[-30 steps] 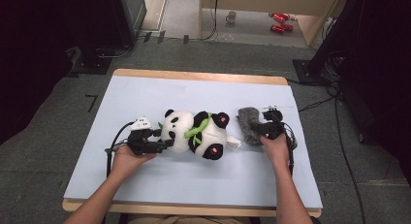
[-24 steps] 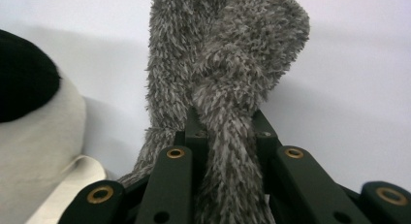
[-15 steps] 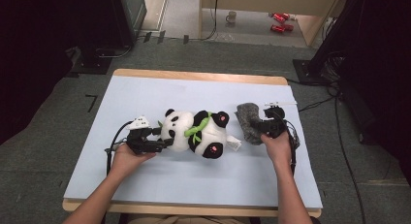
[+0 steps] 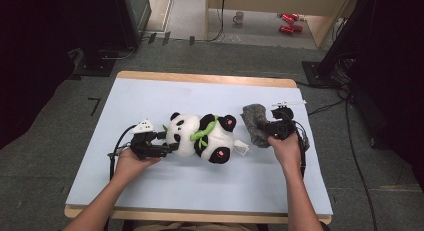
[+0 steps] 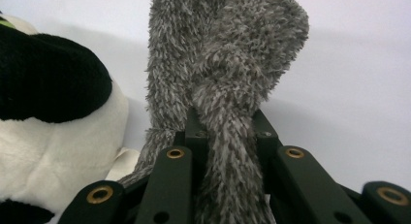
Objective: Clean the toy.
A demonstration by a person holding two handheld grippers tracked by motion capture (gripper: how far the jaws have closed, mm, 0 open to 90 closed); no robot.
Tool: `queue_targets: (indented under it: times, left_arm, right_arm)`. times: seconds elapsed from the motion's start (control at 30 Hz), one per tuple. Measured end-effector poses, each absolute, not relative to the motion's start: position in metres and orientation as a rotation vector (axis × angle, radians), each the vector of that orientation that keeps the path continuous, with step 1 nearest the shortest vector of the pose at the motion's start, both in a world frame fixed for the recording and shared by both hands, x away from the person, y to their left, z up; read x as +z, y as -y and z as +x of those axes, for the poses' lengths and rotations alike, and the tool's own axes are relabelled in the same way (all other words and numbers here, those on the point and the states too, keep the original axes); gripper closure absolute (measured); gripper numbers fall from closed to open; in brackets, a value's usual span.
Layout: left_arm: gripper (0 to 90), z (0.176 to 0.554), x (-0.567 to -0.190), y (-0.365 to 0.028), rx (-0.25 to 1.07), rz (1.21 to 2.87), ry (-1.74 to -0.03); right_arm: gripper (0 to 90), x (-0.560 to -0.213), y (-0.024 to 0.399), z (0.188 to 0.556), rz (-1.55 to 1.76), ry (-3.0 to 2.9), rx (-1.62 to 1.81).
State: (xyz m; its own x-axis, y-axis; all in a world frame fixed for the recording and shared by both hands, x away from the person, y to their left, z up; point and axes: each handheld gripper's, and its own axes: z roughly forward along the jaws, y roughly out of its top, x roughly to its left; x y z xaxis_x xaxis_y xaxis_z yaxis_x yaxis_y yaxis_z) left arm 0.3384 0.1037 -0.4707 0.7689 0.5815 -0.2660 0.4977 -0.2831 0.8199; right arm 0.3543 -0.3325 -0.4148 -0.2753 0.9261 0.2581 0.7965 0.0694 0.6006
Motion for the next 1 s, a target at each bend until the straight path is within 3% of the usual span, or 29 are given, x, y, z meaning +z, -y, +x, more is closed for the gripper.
queue_targets:
  times: [0.67,1.0]
  left_arm:
    - [33.1,0.338,-0.469,-0.104,0.103,1.955,-0.799]
    - [36.1,0.339,-0.463,-0.104,0.104,1.976,-0.8]
  right_arm:
    - [76.6,-0.35,0.308,0.367,1.666,-2.188,1.009]
    - [76.6,-0.323,0.257,0.379,1.554,-2.27,1.032]
